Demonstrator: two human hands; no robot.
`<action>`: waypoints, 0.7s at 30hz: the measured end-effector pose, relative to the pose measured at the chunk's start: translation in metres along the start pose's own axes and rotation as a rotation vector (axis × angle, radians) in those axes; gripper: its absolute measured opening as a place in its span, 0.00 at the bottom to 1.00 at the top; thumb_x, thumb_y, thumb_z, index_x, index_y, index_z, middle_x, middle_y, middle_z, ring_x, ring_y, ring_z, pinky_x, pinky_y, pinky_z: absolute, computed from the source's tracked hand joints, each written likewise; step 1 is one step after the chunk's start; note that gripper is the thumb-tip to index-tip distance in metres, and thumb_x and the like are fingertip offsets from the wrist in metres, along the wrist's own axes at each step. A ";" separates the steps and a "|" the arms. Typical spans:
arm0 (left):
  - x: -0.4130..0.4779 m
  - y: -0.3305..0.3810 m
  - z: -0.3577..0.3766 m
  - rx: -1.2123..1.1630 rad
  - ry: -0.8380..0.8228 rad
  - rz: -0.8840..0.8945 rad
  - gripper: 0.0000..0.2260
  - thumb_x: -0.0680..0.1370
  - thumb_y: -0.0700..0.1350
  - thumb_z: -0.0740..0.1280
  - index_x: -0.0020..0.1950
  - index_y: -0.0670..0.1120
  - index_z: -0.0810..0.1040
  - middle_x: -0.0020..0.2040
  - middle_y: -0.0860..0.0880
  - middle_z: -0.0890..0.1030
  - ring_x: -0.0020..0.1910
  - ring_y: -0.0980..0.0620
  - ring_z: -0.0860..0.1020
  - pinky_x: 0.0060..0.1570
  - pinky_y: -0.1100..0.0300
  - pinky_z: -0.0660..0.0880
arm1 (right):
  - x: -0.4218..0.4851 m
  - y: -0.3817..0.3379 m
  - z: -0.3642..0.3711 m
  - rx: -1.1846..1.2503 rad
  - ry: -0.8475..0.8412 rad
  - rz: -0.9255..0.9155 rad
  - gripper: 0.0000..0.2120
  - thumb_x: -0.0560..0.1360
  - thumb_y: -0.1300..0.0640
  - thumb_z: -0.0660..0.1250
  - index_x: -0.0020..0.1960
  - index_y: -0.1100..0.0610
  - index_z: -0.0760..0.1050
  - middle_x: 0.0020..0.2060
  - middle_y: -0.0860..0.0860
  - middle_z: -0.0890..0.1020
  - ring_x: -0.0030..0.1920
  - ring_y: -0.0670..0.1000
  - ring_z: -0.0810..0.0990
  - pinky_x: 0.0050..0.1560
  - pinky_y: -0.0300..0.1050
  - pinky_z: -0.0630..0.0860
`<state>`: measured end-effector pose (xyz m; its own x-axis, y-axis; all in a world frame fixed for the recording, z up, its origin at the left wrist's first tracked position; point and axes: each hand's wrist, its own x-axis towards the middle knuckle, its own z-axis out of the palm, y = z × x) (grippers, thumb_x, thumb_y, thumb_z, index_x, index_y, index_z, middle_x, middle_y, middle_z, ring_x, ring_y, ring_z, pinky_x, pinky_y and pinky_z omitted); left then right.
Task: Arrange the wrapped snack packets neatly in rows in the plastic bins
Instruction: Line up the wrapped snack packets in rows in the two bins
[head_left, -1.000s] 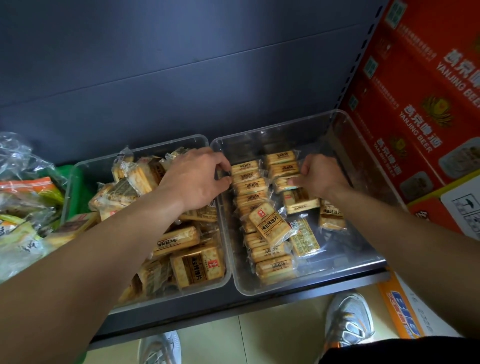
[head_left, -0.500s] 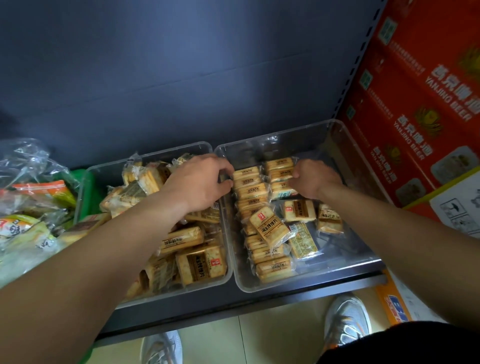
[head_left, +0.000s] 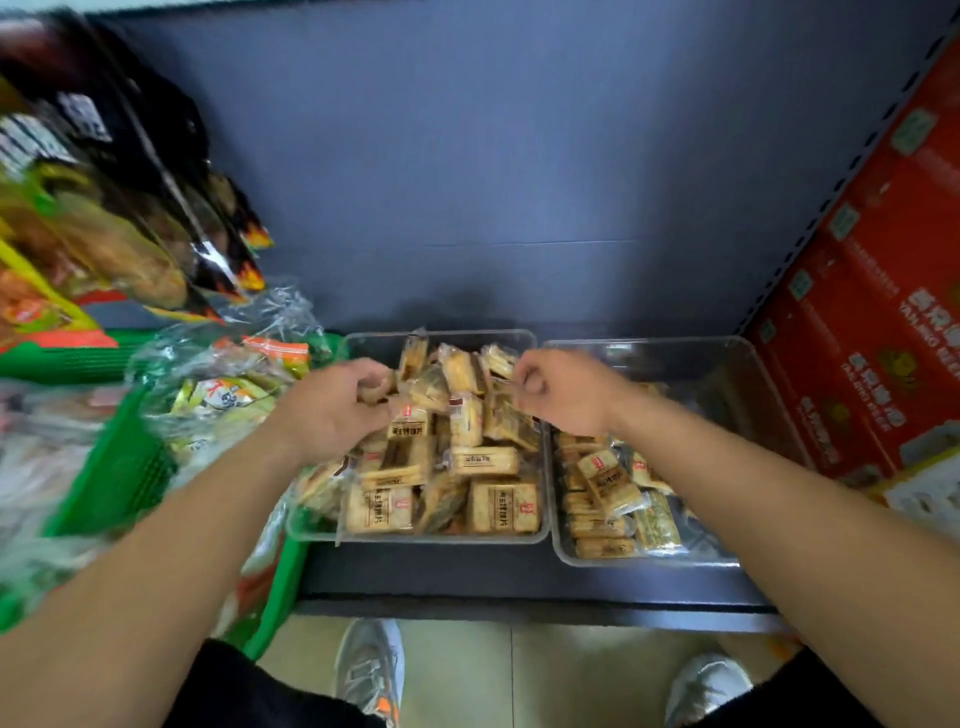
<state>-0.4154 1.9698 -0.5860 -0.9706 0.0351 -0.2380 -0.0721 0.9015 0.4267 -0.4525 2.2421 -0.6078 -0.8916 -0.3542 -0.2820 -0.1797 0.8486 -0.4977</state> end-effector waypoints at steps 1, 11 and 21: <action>-0.001 -0.004 0.001 0.018 -0.038 0.006 0.23 0.78 0.50 0.72 0.72 0.48 0.74 0.66 0.49 0.79 0.65 0.49 0.76 0.62 0.57 0.71 | -0.002 -0.002 0.009 -0.013 -0.037 -0.020 0.15 0.79 0.47 0.68 0.64 0.49 0.75 0.61 0.51 0.80 0.60 0.53 0.79 0.63 0.51 0.76; 0.035 -0.025 0.020 0.030 -0.193 -0.035 0.38 0.77 0.55 0.73 0.82 0.53 0.58 0.79 0.51 0.65 0.76 0.48 0.66 0.74 0.50 0.64 | 0.037 -0.033 0.027 0.004 0.048 -0.142 0.38 0.77 0.35 0.64 0.81 0.39 0.50 0.79 0.45 0.55 0.79 0.55 0.56 0.76 0.59 0.60; 0.048 -0.007 0.033 0.000 0.000 0.080 0.14 0.80 0.53 0.70 0.66 0.61 0.78 0.64 0.52 0.81 0.45 0.56 0.82 0.57 0.53 0.77 | 0.045 -0.030 0.026 -0.201 -0.008 -0.080 0.38 0.72 0.32 0.69 0.76 0.41 0.59 0.70 0.46 0.71 0.67 0.53 0.73 0.61 0.52 0.73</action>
<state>-0.4542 1.9798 -0.6290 -0.9732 0.1072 -0.2033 0.0058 0.8958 0.4444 -0.4769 2.1909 -0.6270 -0.8682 -0.4259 -0.2548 -0.3296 0.8786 -0.3455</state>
